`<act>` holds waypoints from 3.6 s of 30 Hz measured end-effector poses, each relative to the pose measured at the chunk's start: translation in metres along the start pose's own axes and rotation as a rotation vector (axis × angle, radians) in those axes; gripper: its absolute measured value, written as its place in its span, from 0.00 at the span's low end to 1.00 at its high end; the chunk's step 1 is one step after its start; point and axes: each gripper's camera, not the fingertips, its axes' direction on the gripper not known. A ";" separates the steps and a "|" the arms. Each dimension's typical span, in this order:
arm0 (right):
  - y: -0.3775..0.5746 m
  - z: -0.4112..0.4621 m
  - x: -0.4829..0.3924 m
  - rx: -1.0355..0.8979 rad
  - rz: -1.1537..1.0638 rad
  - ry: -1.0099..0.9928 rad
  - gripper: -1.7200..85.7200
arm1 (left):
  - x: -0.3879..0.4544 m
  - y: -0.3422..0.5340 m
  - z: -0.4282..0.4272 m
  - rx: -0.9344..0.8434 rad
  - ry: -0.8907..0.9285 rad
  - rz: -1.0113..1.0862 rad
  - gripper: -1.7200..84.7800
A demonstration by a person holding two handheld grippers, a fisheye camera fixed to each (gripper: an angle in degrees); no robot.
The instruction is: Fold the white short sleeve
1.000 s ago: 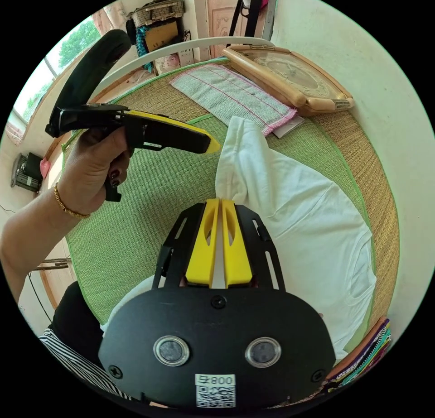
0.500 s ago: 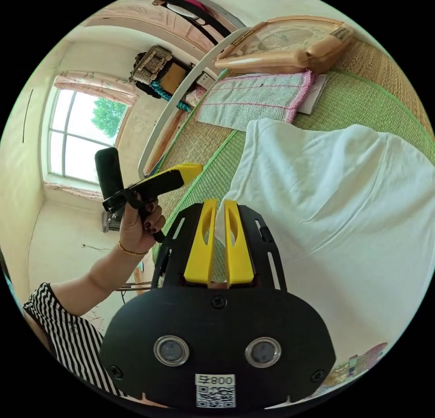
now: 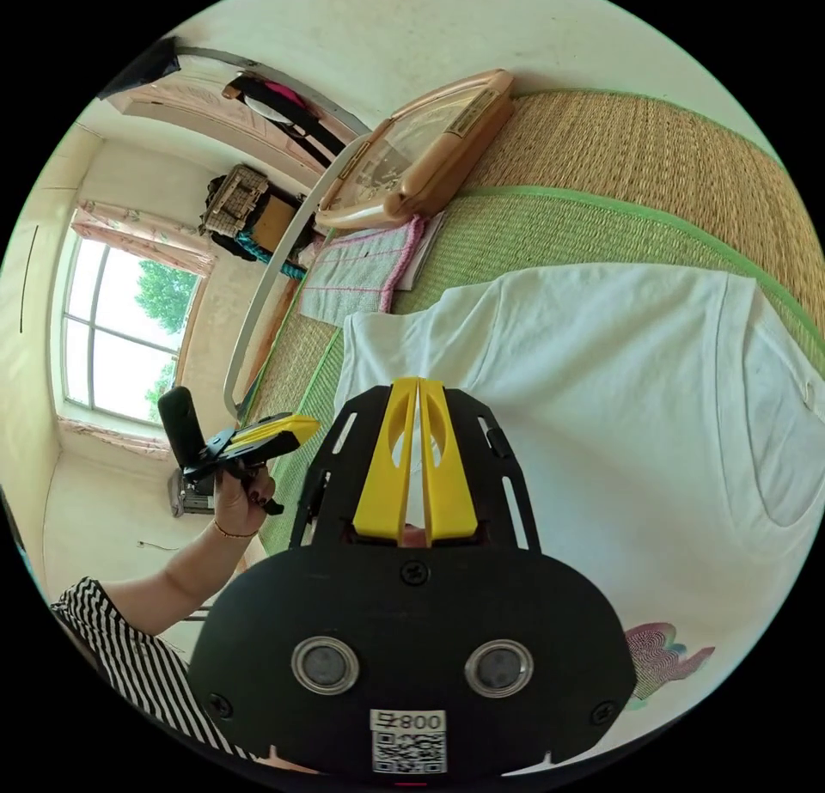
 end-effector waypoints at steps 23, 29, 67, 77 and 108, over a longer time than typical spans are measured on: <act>0.037 -0.110 0.085 0.133 0.045 0.105 0.02 | 0.087 -0.094 0.021 0.068 -0.082 0.035 0.02; 0.155 -0.220 0.130 0.253 0.120 0.253 0.02 | 0.142 -0.124 0.051 -0.023 0.004 0.165 0.02; 0.487 -0.373 0.171 0.163 0.502 0.649 0.02 | 0.335 -0.206 0.131 -0.211 0.012 0.210 0.02; 0.500 -0.402 0.151 0.213 0.470 0.665 0.02 | 0.367 -0.214 0.124 -0.178 0.005 0.239 0.02; 0.435 -0.429 0.210 0.229 0.392 0.571 0.02 | 0.332 -0.167 0.077 -0.093 -0.138 0.138 0.02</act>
